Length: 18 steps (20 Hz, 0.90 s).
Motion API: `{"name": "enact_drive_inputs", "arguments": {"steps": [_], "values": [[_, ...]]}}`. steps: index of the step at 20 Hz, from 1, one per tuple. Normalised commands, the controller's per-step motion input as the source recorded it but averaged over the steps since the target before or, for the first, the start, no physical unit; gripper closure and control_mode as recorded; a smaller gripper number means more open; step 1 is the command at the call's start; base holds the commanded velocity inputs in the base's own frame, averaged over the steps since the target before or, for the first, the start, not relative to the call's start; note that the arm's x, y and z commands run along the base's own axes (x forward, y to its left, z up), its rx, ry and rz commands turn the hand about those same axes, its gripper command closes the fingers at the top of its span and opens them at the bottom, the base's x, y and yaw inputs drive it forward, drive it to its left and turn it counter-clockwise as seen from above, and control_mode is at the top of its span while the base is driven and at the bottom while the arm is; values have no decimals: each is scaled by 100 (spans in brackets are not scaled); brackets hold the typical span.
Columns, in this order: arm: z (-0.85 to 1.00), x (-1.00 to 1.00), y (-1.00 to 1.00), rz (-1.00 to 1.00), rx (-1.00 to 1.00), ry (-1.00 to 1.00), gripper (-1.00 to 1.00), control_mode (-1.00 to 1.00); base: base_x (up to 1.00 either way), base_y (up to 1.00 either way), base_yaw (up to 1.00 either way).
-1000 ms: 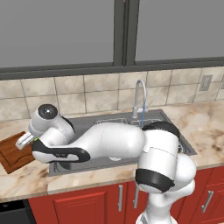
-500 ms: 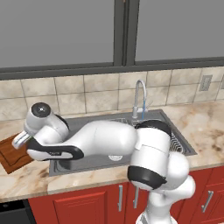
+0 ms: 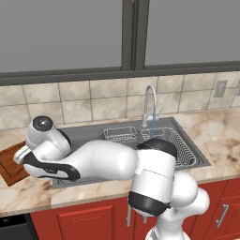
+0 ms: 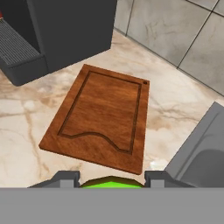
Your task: Pick the kiwi from the sink and place it on the cutting board to airdry. Then turn off the sink faucet.
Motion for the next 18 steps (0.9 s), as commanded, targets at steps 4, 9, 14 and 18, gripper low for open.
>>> {"name": "enact_drive_inputs", "arguments": {"steps": [4,9,14,18], "values": [[-25,6,0,0,0,0,100,-100,0,0,0],[-11,11,1,0,0,0,100,-100,0,0,0],[-11,11,6,0,0,0,100,-100,0,0,0],[-15,7,14,0,0,0,100,-100,0,0,0]]}}
